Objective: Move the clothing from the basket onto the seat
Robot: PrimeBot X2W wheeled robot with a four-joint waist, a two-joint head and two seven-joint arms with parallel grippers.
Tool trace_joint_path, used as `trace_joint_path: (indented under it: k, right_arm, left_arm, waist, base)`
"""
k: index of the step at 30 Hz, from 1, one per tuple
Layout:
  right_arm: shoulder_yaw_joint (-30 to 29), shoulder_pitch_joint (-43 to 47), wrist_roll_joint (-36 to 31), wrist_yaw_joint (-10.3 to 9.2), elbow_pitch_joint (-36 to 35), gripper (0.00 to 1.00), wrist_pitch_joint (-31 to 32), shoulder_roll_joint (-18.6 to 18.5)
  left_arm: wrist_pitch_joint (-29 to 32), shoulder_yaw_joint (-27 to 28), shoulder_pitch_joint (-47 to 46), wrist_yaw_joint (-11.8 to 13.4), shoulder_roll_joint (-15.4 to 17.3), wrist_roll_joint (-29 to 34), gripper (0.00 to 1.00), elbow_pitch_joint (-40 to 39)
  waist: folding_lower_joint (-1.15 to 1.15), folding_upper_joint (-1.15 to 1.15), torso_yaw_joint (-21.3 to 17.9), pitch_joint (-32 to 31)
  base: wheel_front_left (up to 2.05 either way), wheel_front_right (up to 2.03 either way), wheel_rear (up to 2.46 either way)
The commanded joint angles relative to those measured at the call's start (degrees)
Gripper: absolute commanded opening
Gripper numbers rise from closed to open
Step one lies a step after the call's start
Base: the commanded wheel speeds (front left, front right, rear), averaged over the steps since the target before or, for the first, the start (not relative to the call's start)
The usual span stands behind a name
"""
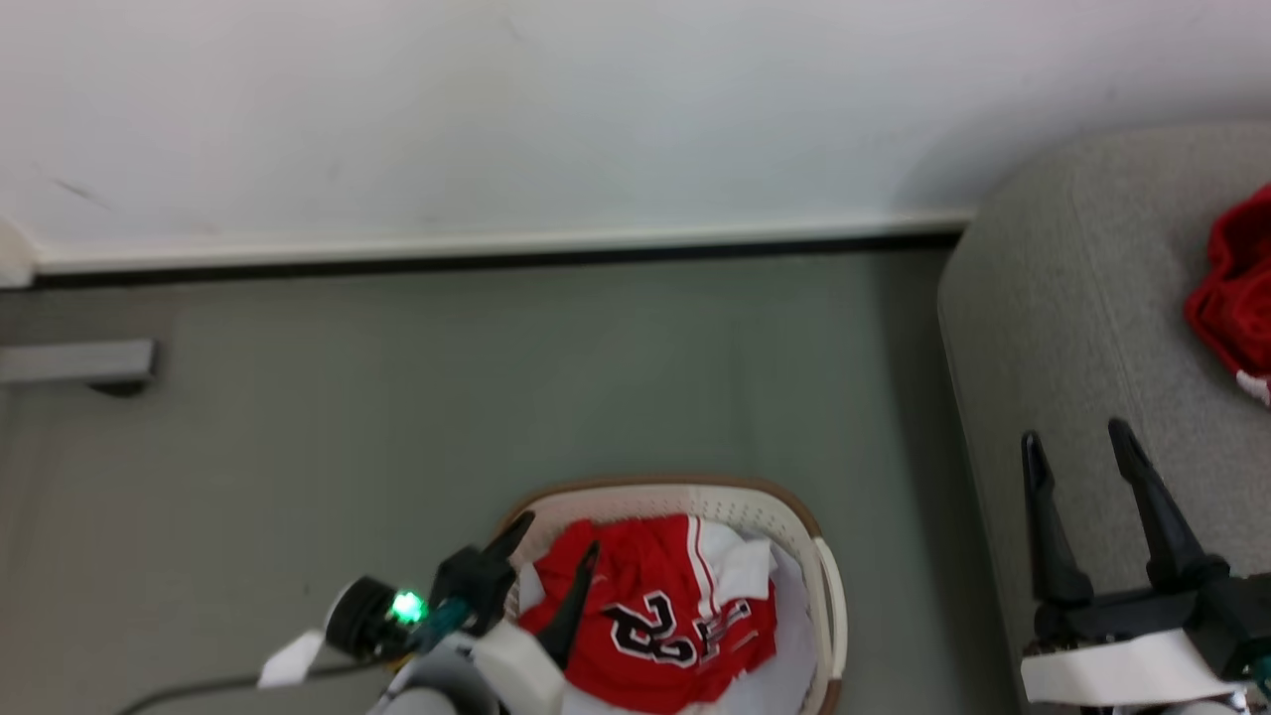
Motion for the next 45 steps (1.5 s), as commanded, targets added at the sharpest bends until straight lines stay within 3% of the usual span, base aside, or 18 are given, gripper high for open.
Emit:
trace_joint_path:
  k: [1, 11, 21, 29, 41, 42, 43, 44, 45]
  right_arm:
    - [0.4, -2.2, 1.2, -0.12, -0.9, 1.00, 0.0, 0.0]
    - [2.5, -8.3, 4.2, -0.12, -3.8, 1.00, 0.0, 0.0]
    - [3.8, -13.2, 6.6, -0.12, -4.4, 1.00, 0.0, 0.0]
    - [5.4, -15.8, 9.6, -0.12, -4.5, 1.00, 0.0, 0.0]
    - [7.7, -16.6, 15.3, -0.12, -4.7, 1.00, 0.0, 0.0]
    - [7.8, -16.5, 15.3, -0.12, -4.6, 1.00, 0.0, 0.0]
    - [7.7, -16.3, 15.3, -0.12, -4.5, 1.00, 0.0, 0.0]
    - [7.6, -16.3, 15.4, -0.12, -4.3, 1.00, 0.0, 0.0]
    - [7.5, -16.2, 15.4, -0.12, -4.2, 1.00, 0.0, 0.0]
  left_arm:
    - [1.4, -1.2, -3.9, 0.1, 0.1, 2.0, 1.00, 3.1]
    - [10.6, -5.3, -18.0, 2.4, -0.2, 7.8, 1.00, 19.1]
    - [15.8, -7.2, -29.7, 6.7, -0.6, 10.1, 1.00, 31.2]
    - [18.9, -8.2, -35.1, 10.8, 0.9, 11.6, 1.00, 37.6]
    - [21.2, -11.2, -39.7, 12.8, 4.7, 14.0, 1.00, 41.9]
    - [21.0, -11.3, -39.7, 12.5, 4.8, 13.8, 0.45, 42.1]
    - [20.5, -11.3, -39.8, 12.5, 4.6, 13.5, 0.15, 42.1]
    - [20.2, -11.4, -39.7, 12.6, 4.4, 13.3, 0.00, 42.1]
    - [19.7, -11.5, -39.7, 12.4, 4.2, 13.0, 0.00, 42.1]
  waist:
    - [-0.02, 0.00, -4.0, 7.6]
    - [-0.02, 0.00, -8.1, 18.5]
    - [-0.02, 0.00, -10.2, 28.0]
    - [-0.02, 0.00, -12.0, 31.8]
    - [-0.02, 0.00, -15.2, 36.6]
    - [-0.02, 0.00, -15.3, 36.7]
    - [-0.02, 0.00, -15.4, 36.7]
    - [-0.02, 0.00, -15.4, 36.7]
    - [-0.02, 0.00, -15.3, 36.6]
  base:
    - [0.00, 0.00, 0.00]
    - [0.00, 0.00, 0.00]
    - [0.00, 0.00, 0.00]
    - [0.00, 0.00, 0.00]
    - [0.00, 0.00, 0.00]
    - [0.00, 0.00, 0.00]
    - [0.00, 0.00, 0.00]
    - [0.00, 0.00, 0.00]
    - [0.00, 0.00, 0.00]
